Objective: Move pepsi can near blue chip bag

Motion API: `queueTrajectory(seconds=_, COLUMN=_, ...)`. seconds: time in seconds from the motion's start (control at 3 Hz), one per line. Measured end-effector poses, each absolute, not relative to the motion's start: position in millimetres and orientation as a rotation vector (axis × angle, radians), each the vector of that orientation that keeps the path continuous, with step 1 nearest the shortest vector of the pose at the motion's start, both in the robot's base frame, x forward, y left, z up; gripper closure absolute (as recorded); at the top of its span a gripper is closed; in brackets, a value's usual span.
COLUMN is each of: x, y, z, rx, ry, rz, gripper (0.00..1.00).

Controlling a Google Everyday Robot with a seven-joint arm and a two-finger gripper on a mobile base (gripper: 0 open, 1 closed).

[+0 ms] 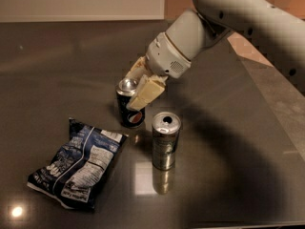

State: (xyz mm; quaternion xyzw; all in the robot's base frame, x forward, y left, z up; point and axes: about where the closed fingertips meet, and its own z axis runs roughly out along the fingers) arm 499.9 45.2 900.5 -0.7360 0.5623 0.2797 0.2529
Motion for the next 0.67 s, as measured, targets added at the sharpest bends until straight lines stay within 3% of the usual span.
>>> queueTrajectory(seconds=0.33, x=500.2, y=45.7, z=900.6, rx=-1.999, ry=1.529, rz=0.759, gripper=0.14)
queueTrajectory(seconds=0.67, x=499.6, y=46.9, z=900.4, rx=-2.001, ry=1.527, rz=0.76, gripper=0.0)
